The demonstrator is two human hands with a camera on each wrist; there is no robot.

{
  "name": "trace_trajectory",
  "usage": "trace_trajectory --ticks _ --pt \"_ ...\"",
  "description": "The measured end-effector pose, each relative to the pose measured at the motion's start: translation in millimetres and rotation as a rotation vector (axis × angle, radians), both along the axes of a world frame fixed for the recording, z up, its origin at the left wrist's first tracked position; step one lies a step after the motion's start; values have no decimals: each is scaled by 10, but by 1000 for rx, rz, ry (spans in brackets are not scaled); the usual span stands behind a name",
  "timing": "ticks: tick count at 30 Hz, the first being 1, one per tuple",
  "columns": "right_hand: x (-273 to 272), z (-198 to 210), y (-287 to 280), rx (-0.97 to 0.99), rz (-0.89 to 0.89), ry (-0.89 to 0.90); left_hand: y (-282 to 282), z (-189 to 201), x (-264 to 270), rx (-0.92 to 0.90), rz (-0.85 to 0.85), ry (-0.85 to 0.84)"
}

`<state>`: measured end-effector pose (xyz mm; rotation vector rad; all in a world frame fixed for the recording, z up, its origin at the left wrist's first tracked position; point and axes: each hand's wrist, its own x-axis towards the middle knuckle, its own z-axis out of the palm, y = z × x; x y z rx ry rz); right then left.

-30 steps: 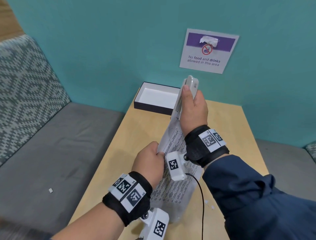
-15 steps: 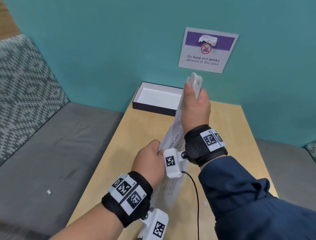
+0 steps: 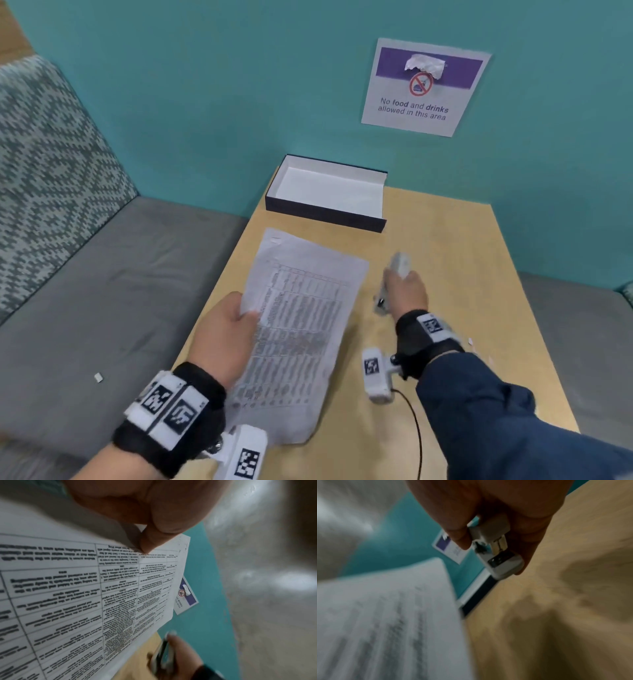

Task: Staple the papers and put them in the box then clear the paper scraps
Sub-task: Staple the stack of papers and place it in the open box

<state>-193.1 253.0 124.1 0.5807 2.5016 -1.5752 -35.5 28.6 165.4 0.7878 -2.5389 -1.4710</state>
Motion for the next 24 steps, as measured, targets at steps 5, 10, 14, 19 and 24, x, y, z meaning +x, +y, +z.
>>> trace_trajectory --ticks 5,10,14,19,24 --pt "208 -697 -229 185 236 -273 -219 39 142 -46 86 -32" --pt "-17 -1047 -378 499 424 -259 -241 84 301 -12 108 -23" --pt "-293 -1215 -378 580 474 -265 -269 82 340 136 132 26" --pt "-138 -1036 -321 522 494 -49 -364 13 286 378 143 161" --pt "560 -487 -182 -433 207 8 -433 131 -53 707 197 459"
